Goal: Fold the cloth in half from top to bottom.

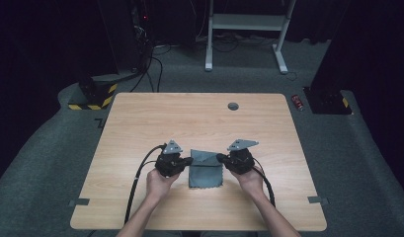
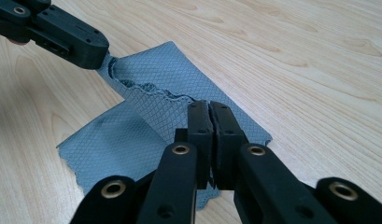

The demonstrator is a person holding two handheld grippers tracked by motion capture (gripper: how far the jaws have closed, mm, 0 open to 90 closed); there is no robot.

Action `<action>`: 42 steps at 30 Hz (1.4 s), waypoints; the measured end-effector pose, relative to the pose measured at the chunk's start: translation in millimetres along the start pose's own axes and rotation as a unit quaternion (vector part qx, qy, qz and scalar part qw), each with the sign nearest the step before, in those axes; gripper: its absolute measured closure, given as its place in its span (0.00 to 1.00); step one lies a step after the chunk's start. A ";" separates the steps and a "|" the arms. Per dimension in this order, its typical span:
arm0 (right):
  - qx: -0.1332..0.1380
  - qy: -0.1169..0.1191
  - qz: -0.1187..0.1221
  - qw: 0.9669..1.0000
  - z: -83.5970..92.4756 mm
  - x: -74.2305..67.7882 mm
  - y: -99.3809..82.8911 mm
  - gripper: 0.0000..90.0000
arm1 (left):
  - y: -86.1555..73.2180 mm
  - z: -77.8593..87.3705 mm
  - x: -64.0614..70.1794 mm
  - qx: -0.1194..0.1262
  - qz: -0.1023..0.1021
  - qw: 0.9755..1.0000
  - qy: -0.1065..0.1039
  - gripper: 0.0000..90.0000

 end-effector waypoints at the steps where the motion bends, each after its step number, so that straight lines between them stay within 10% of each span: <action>1: 0.000 0.001 0.001 1.000 0.4 -0.8 -0.2 0.98 | -0.9 0.1 0.3 -0.001 0.002 1.000 0.000 1.00; 20: -0.012 -0.003 0.013 1.000 9.9 -10.4 -14.6 0.98 | -9.3 -0.3 15.2 -0.010 -0.041 0.999 0.009 1.00; 42: -0.014 0.001 0.021 1.000 10.1 -21.1 -18.0 0.98 | -24.8 4.5 16.6 0.002 -0.013 1.000 0.000 1.00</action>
Point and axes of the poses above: each handheld gripper's, and its own axes: z roughly backward along the jaws, y roughly out of its top, x roughly to its right, the point moved 4 cm from there along -z, roughly forward along the jaws, and after that the axes turned 5 degrees about x, right-handed, at the moved point
